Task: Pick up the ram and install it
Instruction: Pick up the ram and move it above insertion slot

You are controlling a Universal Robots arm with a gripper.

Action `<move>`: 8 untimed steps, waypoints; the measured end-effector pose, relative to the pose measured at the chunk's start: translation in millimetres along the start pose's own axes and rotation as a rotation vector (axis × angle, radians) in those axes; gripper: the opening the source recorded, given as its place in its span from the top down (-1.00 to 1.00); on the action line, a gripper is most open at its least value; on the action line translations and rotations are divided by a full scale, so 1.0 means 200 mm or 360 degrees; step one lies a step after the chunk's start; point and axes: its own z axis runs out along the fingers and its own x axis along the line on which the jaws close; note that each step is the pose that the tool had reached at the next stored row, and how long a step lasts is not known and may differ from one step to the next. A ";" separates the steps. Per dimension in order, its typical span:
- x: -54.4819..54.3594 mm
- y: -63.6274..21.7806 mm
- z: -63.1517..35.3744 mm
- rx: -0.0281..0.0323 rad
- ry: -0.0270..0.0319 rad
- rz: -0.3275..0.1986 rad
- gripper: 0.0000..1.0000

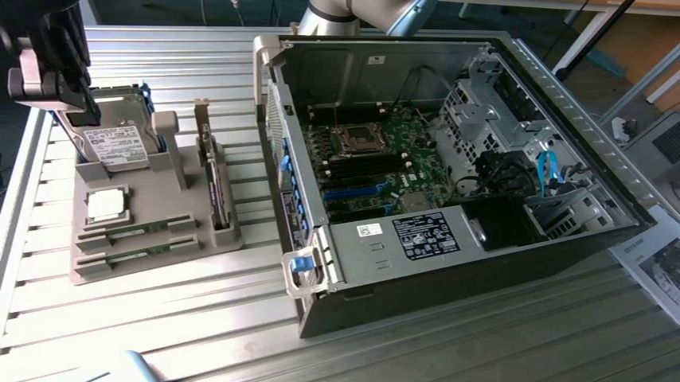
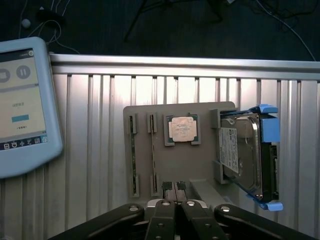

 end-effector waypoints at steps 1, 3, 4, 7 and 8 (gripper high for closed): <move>0.00 0.000 0.000 0.00000 -0.00001 0.0000 0.80; 0.00 0.000 0.000 0.00000 -0.00001 0.0000 0.80; 0.00 0.000 0.000 0.00000 -0.00001 0.0000 0.80; 0.00 0.000 0.000 0.00000 -0.00001 0.0000 0.80; 0.00 0.000 0.001 0.00000 -0.00001 0.0000 0.80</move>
